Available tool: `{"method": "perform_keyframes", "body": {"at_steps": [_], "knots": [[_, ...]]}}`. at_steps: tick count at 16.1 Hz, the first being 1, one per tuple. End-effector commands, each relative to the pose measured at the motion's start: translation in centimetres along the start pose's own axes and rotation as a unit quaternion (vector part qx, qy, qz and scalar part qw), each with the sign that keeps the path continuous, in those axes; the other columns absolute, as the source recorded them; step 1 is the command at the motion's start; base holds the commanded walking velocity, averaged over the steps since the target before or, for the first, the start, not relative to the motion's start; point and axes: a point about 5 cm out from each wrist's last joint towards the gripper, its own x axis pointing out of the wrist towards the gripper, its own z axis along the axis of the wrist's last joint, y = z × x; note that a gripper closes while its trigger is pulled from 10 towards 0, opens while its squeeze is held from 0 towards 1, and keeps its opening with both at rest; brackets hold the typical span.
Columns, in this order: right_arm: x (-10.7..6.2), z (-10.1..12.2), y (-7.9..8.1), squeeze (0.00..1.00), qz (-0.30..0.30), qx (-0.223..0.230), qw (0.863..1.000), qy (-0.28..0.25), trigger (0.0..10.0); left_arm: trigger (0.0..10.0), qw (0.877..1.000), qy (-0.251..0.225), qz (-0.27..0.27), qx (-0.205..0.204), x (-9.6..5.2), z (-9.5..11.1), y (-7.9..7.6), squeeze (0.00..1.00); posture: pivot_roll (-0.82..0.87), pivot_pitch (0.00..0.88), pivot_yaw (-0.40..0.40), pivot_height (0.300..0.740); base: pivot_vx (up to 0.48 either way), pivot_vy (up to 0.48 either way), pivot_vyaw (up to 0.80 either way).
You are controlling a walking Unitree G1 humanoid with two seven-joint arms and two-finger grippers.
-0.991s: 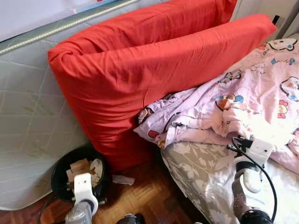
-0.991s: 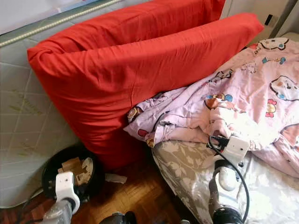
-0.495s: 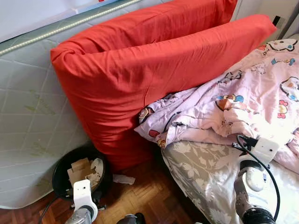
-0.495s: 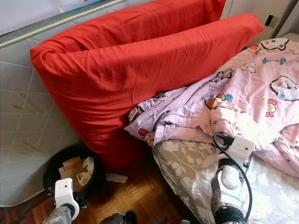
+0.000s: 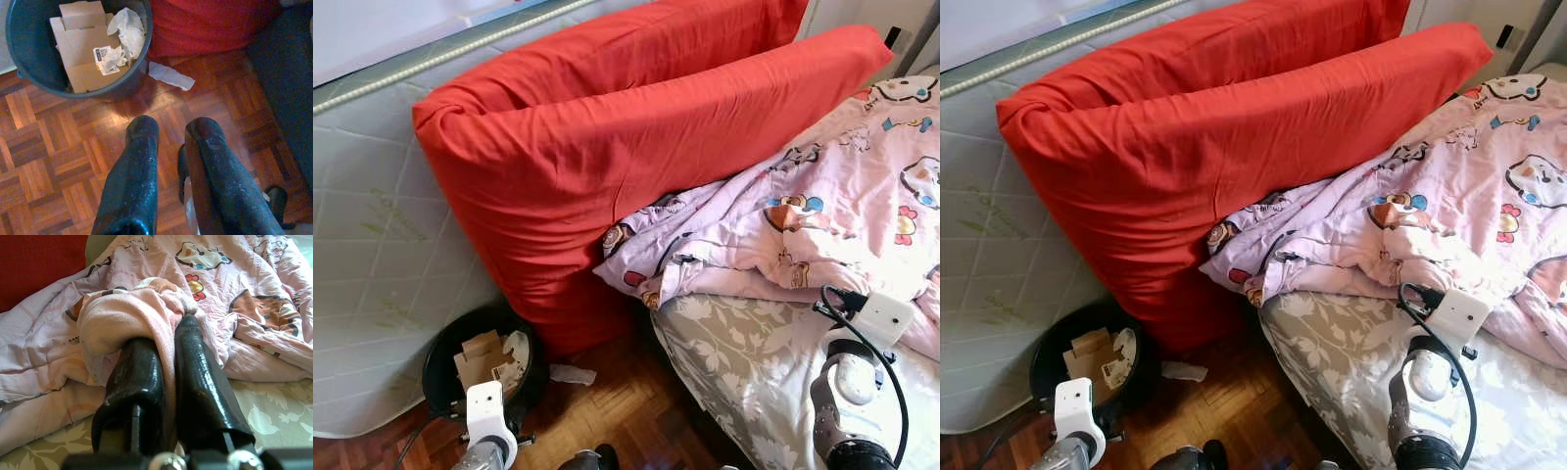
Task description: Clean up the room
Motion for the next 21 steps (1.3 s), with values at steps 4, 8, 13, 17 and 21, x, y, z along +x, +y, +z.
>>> {"method": "perform_keyframes", "body": {"at_steps": [4, 8, 13, 17, 21], "knots": [[-0.4, -0.1, 0.3, 0.00, 0.006, -0.007, 1.000, -0.010, 10.0, 10.0, 1.000, 0.026, 0.005, 0.007, -0.6, -1.5, 0.9, 0.00, 0.00, 0.181, 0.082, 0.740, -0.309, 0.000, 0.00], [-0.4, 0.0, 0.4, 0.00, 0.006, -0.012, 1.000, -0.014, 10.0, 10.0, 0.999, 0.029, 0.001, 0.013, -0.7, -1.7, 0.9, 0.00, 0.00, 0.167, 0.083, 0.740, -0.345, 0.000, 0.00], [0.0, 0.5, 0.1, 0.00, -0.010, -0.019, 1.000, -0.023, 10.0, 10.0, 0.999, 0.030, 0.001, 0.013, -0.7, -1.8, 1.0, 0.00, 0.01, 0.182, 0.083, 0.740, -0.348, 0.000, 0.00], [0.3, 1.3, 0.0, 0.00, -0.018, -0.026, 0.998, -0.048, 10.0, 10.0, 0.999, 0.030, 0.002, 0.011, -0.7, -1.8, 1.0, 0.00, 0.01, 0.193, 0.082, 0.740, -0.349, 0.000, 0.00], [0.5, 2.9, -0.2, 0.00, -0.033, -0.035, 0.994, -0.094, 10.0, 10.0, 1.000, 0.029, 0.003, 0.011, -0.7, -1.8, 1.0, 0.00, 0.01, 0.202, 0.082, 0.740, -0.350, 0.000, 0.00]]}}
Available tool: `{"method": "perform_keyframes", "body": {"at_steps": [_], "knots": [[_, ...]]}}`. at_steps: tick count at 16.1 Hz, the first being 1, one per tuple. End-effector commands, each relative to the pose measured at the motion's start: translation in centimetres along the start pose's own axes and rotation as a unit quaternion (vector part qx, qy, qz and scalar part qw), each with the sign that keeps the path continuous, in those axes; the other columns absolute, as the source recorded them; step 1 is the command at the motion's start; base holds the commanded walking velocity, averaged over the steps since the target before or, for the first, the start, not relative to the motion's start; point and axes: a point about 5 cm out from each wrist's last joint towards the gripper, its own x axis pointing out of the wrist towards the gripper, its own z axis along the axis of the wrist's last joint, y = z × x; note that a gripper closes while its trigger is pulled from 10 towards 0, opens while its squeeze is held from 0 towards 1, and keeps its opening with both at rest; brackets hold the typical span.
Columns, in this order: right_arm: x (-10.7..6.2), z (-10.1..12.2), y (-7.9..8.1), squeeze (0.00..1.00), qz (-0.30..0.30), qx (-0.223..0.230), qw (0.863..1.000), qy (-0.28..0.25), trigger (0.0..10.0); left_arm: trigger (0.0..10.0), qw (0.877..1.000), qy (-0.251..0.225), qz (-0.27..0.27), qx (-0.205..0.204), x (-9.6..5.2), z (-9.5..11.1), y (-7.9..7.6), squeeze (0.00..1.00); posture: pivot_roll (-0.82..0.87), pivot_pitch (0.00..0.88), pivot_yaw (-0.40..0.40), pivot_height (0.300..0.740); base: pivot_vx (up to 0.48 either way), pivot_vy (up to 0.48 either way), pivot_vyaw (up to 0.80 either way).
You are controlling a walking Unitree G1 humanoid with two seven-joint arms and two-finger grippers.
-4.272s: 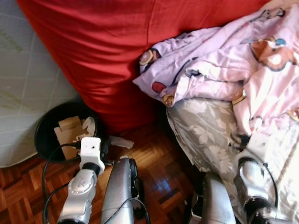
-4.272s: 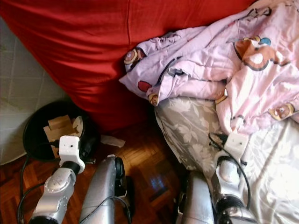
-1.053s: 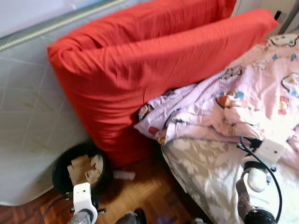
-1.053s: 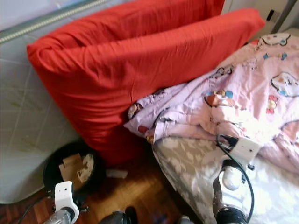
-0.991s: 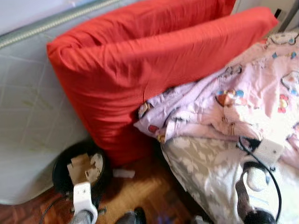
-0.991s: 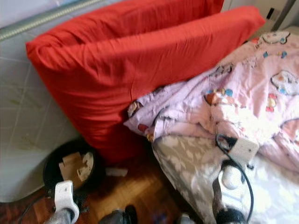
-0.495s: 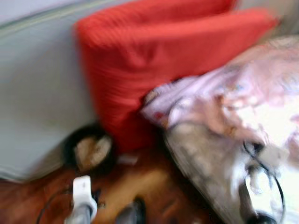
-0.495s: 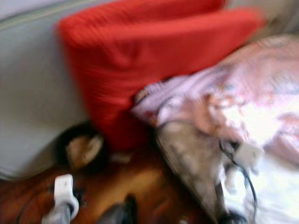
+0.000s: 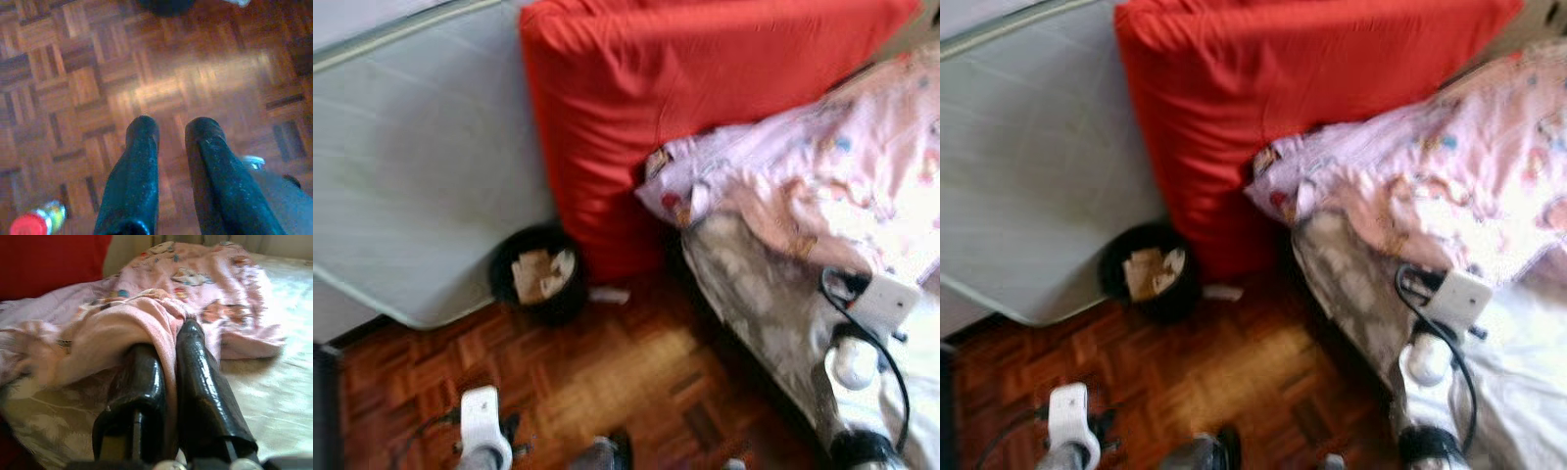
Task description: Clean up the room
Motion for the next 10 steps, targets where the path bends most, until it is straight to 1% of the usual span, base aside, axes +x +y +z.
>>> {"method": "perform_keyframes", "body": {"at_steps": [1, 3, 4, 5, 6, 8, 10], "knots": [[0.1, 0.7, -0.2, 0.00, -0.008, 0.000, 1.000, -0.022, 10.0, 10.0, 1.000, 0.014, 0.003, 0.009, -0.2, -0.5, 0.4, 0.00, 0.01, 0.203, 0.082, 0.740, -0.352, 0.000, 0.00], [0.2, 1.2, 0.0, 0.00, 0.002, -0.009, 0.999, -0.039, 10.0, 10.0, 1.000, 0.014, 0.002, 0.009, -0.2, -0.5, 0.4, 0.00, 0.01, 0.204, 0.082, 0.740, -0.349, 0.000, 0.00], [0.2, 1.7, 0.0, 0.00, -0.001, -0.011, 0.998, -0.054, 10.0, 10.0, 1.000, 0.014, 0.002, 0.010, -0.2, -0.5, 0.4, 0.00, 0.01, 0.205, 0.082, 0.740, 0.000, 0.000, 0.00], [0.2, 2.0, -0.1, 0.00, -0.011, -0.014, 0.998, -0.063, 10.0, 10.0, 1.000, 0.017, 0.003, 0.016, -0.2, -0.6, 0.4, 0.00, 0.01, 0.206, 0.081, 0.740, 0.000, 0.000, 0.00], [0.3, 2.5, -0.1, 0.00, -0.009, -0.014, 0.997, -0.076, 10.0, 10.0, 0.999, 0.020, 0.001, 0.026, -0.2, -0.6, 0.4, 0.00, 0.01, 0.206, 0.081, 0.740, 0.000, 0.000, 0.00], [0.1, 2.6, 0.7, 0.00, 0.022, -0.019, 0.997, -0.075, 10.0, 10.0, 0.999, 0.022, 0.000, 0.025, -0.2, -0.8, 0.4, 0.00, 0.01, 0.206, 0.079, 0.740, 0.000, 0.000, 0.00], [-0.2, 2.0, 0.9, 0.00, 0.033, -0.026, 0.997, -0.058, 10.0, 10.0, 0.999, 0.028, -0.001, 0.024, -0.3, -1.0, 0.5, 0.00, 0.01, 0.206, 0.077, 0.740, 0.000, 0.000, 0.00]]}}
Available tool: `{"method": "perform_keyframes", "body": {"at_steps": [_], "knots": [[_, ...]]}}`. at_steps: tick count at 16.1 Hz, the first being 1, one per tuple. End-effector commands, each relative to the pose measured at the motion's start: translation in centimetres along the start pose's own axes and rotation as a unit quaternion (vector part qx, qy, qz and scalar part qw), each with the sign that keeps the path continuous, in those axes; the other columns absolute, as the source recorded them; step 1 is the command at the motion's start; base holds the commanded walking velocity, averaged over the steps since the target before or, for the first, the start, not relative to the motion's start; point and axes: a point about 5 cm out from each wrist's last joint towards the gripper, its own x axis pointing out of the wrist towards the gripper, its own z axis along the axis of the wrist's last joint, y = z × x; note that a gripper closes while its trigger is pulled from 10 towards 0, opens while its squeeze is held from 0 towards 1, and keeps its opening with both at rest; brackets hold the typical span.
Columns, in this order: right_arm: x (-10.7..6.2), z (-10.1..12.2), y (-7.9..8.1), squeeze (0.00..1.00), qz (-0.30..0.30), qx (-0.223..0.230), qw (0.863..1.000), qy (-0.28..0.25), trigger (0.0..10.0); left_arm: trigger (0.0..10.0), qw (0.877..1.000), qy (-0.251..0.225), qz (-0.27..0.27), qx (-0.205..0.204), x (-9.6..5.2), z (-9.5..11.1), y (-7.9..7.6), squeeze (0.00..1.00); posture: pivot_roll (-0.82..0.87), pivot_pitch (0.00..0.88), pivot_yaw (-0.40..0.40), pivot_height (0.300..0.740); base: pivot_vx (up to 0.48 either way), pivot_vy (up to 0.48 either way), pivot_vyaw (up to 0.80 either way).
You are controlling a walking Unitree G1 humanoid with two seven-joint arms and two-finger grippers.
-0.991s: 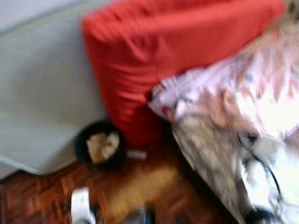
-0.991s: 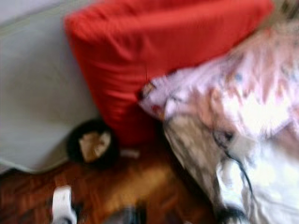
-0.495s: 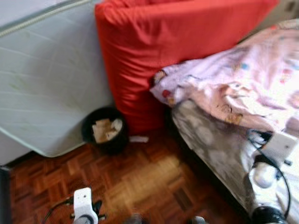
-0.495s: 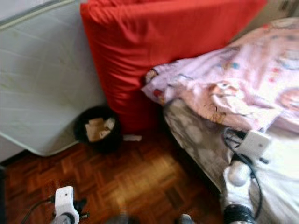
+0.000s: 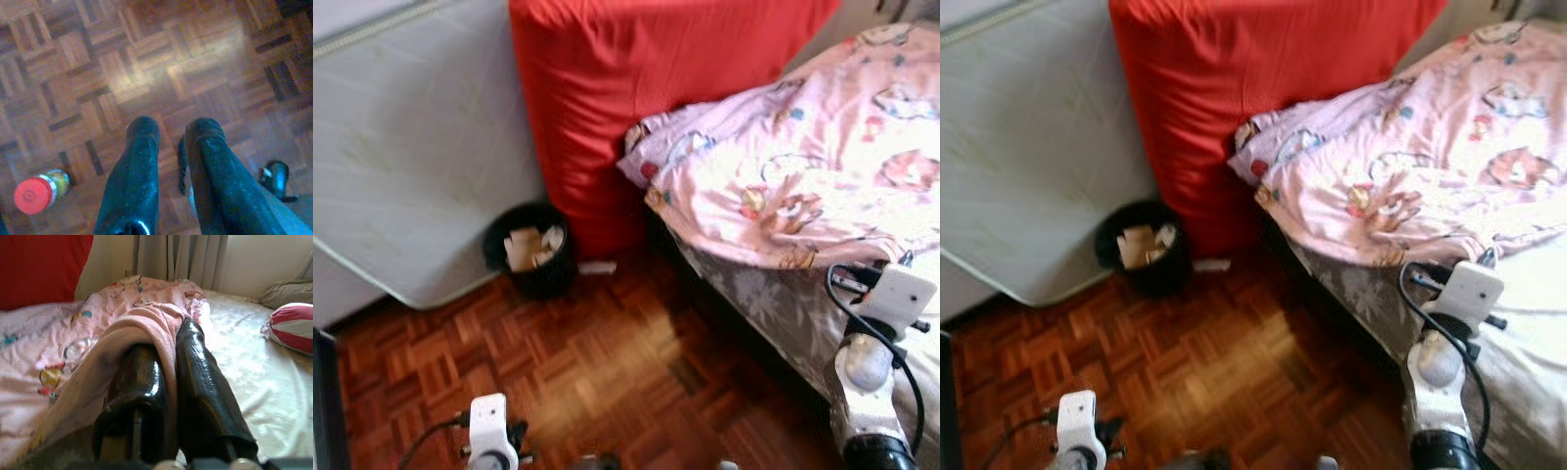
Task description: Clean up the room
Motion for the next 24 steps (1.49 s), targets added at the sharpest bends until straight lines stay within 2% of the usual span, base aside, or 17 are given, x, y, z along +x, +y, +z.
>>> {"method": "perform_keyframes", "body": {"at_steps": [1, 4, 5, 7, 9, 10, 11, 13, 14, 18, 19, 20, 21, 22, 24], "knots": [[-0.3, 0.0, 0.6, 0.00, 0.014, 0.002, 1.000, 0.005, 10.0, 10.0, 1.000, 0.026, 0.007, 0.007, -0.4, -1.1, 0.8, 0.00, 0.01, 0.206, 0.077, 0.740, 0.000, 0.000, 0.00], [-1.4, -1.3, 1.4, 0.00, 0.056, -0.004, 0.998, 0.042, 10.0, 10.0, 0.999, 0.034, 0.006, 0.010, -0.5, -1.5, 0.8, 0.00, 0.01, 0.204, 0.074, 0.740, 0.000, 0.000, 0.00], [-1.4, -1.0, 1.2, 0.00, 0.046, -0.006, 0.998, 0.029, 10.0, 10.0, 0.999, 0.035, 0.006, 0.010, -0.5, -1.6, 0.8, 0.00, 0.01, 0.203, 0.074, 0.740, 0.000, 0.000, 0.00], [-0.9, 1.3, 0.0, 0.00, -0.006, -0.020, 0.998, -0.051, 10.0, 10.0, 0.999, 0.037, 0.006, 0.012, -0.6, -1.7, 0.7, 0.00, 0.01, 0.201, 0.077, 0.740, 0.000, 0.000, 0.00], [-0.5, 2.9, -0.6, 0.00, -0.035, -0.019, 0.995, -0.086, 10.0, 10.0, 0.999, 0.038, 0.005, 0.016, -0.6, -1.7, 0.7, 0.00, 0.00, 0.197, 0.075, 0.740, 0.000, 0.000, 0.00], [-0.7, 4.1, -0.9, 0.00, -0.036, -0.041, 0.992, -0.117, 10.0, 10.0, 0.999, 0.037, 0.007, 0.018, -0.6, -1.7, 0.8, 0.00, 0.00, 0.196, 0.074, 0.740, 0.000, 0.000, 0.00], [-1.0, 4.5, -1.0, 0.00, -0.035, -0.048, 0.990, -0.126, 10.0, 10.0, 0.999, 0.037, 0.007, 0.019, -0.6, -1.6, 0.8, 0.00, 0.00, 0.196, 0.075, 0.740, 0.000, 0.000, 0.00], [-1.9, 4.6, -1.4, 0.00, -0.041, -0.063, 0.989, -0.129, 10.0, 10.0, 0.999, 0.035, 0.007, 0.021, -0.5, -1.6, 0.8, 0.00, 0.00, 0.196, 0.075, 0.740, 0.000, 0.000, 0.00], [-2.9, 4.1, -2.1, 0.00, -0.053, -0.081, 0.989, -0.112, 10.0, 10.0, 0.999, 0.034, 0.006, 0.022, -0.5, -1.5, 0.8, 0.00, 0.00, 0.197, 0.073, 0.740, 0.000, 0.000, 0.00], [-5.4, 3.5, -3.0, 0.00, -0.040, -0.134, 0.986, -0.091, 10.0, 10.0, 0.999, 0.030, 0.003, 0.027, -0.5, -1.4, 0.7, 0.00, -0.01, 0.203, 0.071, 0.740, 0.000, 0.000, 0.00], [-5.8, 2.7, -3.0, 0.00, -0.036, -0.136, 0.988, -0.061, 10.0, 10.0, 0.999, 0.031, 0.002, 0.029, -0.5, -1.4, 0.6, 0.00, -0.01, 0.201, 0.070, 0.740, 0.000, 0.000, 0.00], [-6.4, 0.5, -2.8, 0.00, -0.016, -0.111, 0.994, 0.010, 10.0, 10.0, 0.999, 0.031, 0.001, 0.030, -0.5, -1.4, 0.6, 0.00, -0.01, 0.202, 0.070, 0.740, 0.000, 0.000, 0.00], [-6.8, -0.7, -2.5, 0.00, 0.000, -0.101, 0.994, 0.043, 10.0, 10.0, 0.999, 0.031, 0.000, 0.030, -0.5, -1.4, 0.5, 0.00, -0.02, 0.203, 0.068, 0.740, 0.000, 0.000, 0.00], [-8.4, -4.3, -1.7, 0.00, 0.052, -0.080, 0.986, 0.140, 10.0, 10.0, 0.999, 0.030, -0.003, 0.031, -0.4, -1.4, 0.1, 0.00, -0.01, 0.204, 0.066, 0.740, 0.000, 0.000, 0.00], [-10.1, -7.0, -1.9, 0.00, 0.076, -0.100, 0.971, 0.203, 10.0, 10.0, 0.999, 0.027, -0.006, 0.030, -0.3, -1.2, -0.3, 0.00, -0.02, 0.208, 0.065, 0.740, 0.000, 0.000, 0.00]]}}
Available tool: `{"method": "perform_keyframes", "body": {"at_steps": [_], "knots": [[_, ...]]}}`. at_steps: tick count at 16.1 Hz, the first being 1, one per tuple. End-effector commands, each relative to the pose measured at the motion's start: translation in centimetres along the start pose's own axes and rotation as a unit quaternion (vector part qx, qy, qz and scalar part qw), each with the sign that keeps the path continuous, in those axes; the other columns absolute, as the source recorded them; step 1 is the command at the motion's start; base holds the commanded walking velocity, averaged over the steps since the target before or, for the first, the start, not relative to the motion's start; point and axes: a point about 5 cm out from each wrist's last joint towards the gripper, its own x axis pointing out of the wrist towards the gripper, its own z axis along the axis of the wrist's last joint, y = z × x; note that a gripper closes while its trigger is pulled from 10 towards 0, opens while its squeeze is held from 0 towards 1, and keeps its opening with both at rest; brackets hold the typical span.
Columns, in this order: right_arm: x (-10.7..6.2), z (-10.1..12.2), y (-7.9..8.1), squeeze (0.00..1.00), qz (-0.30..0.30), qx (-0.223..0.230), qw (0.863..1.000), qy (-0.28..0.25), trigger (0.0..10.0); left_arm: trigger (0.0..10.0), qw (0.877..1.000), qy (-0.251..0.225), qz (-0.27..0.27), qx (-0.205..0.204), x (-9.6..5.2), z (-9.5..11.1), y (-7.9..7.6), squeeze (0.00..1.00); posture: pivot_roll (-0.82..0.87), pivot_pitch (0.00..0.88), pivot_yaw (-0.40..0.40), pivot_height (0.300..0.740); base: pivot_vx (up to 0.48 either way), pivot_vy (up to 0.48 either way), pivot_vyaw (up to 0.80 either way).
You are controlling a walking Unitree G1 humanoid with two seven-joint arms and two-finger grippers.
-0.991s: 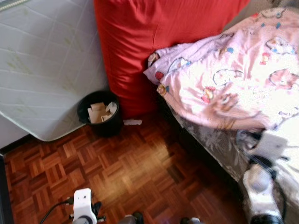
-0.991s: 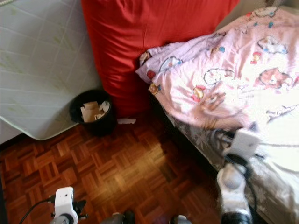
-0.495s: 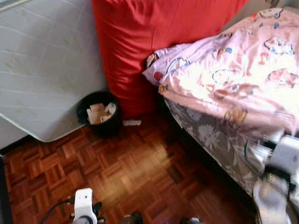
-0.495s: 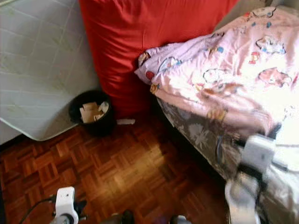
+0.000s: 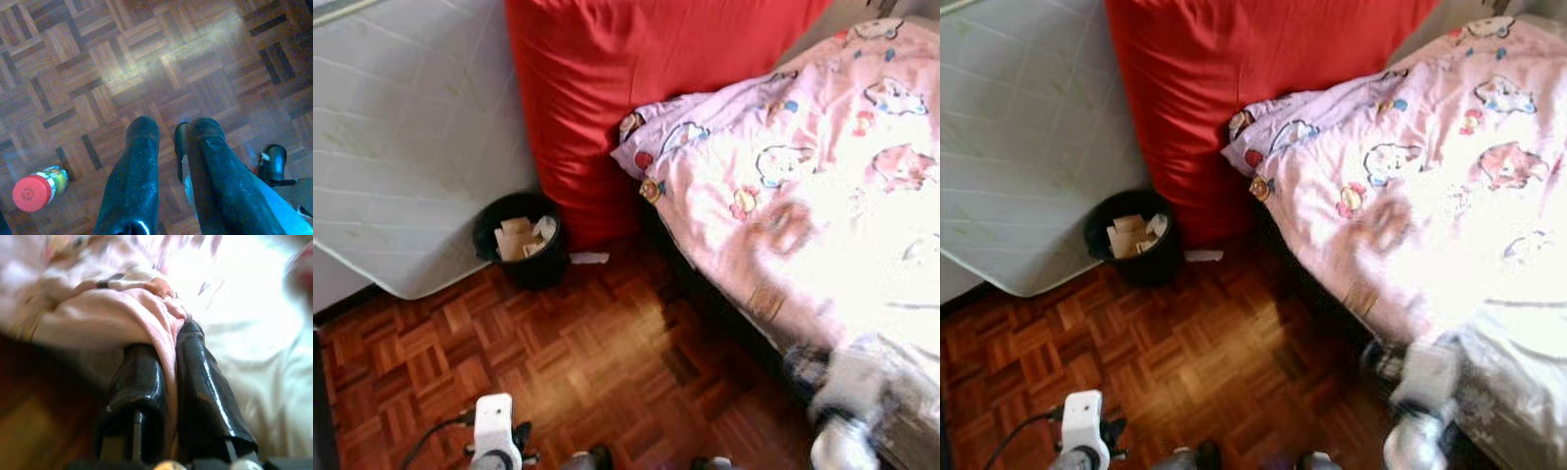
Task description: Clean up the room
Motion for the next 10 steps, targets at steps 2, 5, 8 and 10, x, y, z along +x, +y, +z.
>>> {"method": "perform_keyframes", "body": {"at_steps": [2, 5, 8, 10], "knots": [[-0.2, -2.3, -0.3, 0.00, 0.018, -0.026, 0.998, 0.052, 10.0, 10.0, 1.000, 0.018, 0.003, 0.009, -0.3, -0.9, 0.2, 0.00, -0.02, 0.211, 0.066, 0.740, 0.000, 0.000, 0.00], [-0.4, -5.7, -1.4, 0.00, 0.013, -0.054, 0.989, 0.136, 10.0, 10.0, 1.000, 0.016, 0.002, 0.010, -0.3, -0.8, 0.3, 0.00, -0.01, 0.212, 0.067, 0.740, 0.000, 0.000, 0.00], [-0.4, -6.5, -1.5, 0.00, 0.018, -0.059, 0.986, 0.154, 10.0, 10.0, 1.000, 0.014, 0.002, 0.010, -0.3, -0.7, 0.5, 0.00, -0.01, 0.213, 0.067, 0.740, 0.000, 0.000, 0.00], [-0.3, -6.7, -1.2, 1.00, 0.030, -0.055, 0.986, 0.158, 10.0, 10.0, 1.000, 0.015, 0.000, 0.012, -0.3, -0.7, 0.5, 0.00, -0.01, 0.215, 0.070, 0.740, 0.000, 0.000, 0.00]]}}
